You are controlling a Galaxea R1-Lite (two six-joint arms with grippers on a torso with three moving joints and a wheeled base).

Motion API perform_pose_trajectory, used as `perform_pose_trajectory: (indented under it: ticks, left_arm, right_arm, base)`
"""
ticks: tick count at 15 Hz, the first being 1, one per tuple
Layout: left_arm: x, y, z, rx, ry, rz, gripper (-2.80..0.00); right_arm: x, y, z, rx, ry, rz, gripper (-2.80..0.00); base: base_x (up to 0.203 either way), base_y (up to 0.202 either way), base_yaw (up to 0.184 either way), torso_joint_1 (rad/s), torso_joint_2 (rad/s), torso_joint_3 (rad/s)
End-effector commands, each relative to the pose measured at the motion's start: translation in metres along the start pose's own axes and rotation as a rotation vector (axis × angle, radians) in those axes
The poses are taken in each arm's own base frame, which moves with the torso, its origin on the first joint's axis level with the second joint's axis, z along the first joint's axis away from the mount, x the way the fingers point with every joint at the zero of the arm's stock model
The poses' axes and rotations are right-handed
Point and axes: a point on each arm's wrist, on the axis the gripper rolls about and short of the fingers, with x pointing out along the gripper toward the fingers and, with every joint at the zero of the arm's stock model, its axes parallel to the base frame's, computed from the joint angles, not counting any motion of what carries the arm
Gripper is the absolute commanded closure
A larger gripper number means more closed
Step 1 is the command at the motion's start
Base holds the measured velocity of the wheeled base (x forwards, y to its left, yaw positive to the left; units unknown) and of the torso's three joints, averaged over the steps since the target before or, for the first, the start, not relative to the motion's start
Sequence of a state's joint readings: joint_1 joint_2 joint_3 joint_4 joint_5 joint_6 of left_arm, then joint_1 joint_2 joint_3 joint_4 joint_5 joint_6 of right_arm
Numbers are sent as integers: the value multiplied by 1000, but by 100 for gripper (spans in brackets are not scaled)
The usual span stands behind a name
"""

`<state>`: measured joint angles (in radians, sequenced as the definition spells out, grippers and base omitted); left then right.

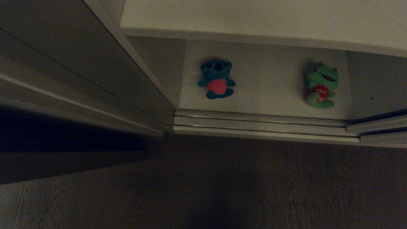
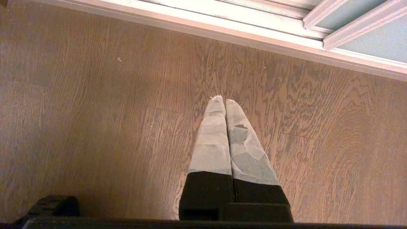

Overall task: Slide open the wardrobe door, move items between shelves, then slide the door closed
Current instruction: Close the door

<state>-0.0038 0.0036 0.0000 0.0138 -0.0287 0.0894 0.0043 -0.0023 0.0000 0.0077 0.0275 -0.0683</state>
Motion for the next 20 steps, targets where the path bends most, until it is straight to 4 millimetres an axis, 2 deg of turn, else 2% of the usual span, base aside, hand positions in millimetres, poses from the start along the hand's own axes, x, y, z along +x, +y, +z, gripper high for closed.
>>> perform_pose_trajectory:
  ticks: [1,6,20]
  left_arm:
    - [0,0,0,1,-1,-1,0]
    - [0,0,0,-26,-5,2,0]
    - [0,0,0,-23,-2,2,0]
  right_arm:
    - [0,0,0,-1,0,2,0]
    - [0,0,0,-1,1,2,0]
    - [0,0,0,-1,1,1,0]
  base:
    - [0,0,0,0,0,0]
    - [0,0,0,1,0,70]
    - [0,0,0,2,2,198]
